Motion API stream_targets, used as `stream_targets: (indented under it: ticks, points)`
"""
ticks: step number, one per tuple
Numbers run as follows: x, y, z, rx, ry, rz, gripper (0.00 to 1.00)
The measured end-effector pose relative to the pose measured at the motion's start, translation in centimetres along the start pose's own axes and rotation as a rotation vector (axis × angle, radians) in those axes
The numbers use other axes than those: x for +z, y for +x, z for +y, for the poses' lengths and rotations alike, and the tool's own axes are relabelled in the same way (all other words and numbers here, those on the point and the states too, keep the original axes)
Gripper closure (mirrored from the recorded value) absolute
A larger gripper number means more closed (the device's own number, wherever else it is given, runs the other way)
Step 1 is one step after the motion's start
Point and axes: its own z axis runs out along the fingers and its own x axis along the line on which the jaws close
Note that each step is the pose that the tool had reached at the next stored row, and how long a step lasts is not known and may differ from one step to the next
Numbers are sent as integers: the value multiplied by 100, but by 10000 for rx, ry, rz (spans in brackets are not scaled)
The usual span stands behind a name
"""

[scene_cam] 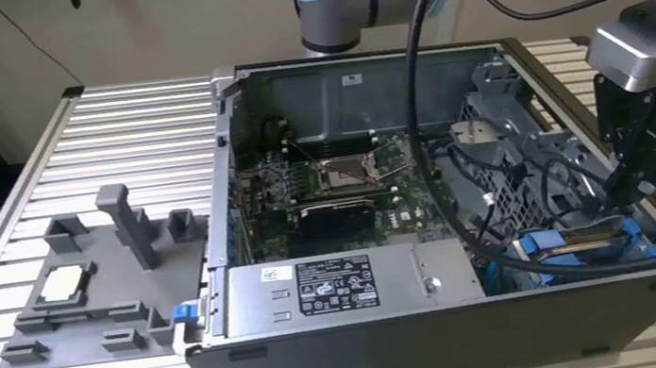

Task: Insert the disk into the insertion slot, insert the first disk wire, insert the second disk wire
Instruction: 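Insert the first disk wire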

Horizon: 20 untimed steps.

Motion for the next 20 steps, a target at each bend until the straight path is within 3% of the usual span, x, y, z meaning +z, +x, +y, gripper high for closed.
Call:
stream_targets:
  ticks: [3, 18, 19, 20]
  points:
    - [0, 0, 0, 69, 0, 6, 81]
    - [15, 1, 1, 2004, 15, 176, 81]
    - [15, 2, -4, 2005, -2, 176, 81]
    - [16, 3, -16, 2006, -77, 175, 81]
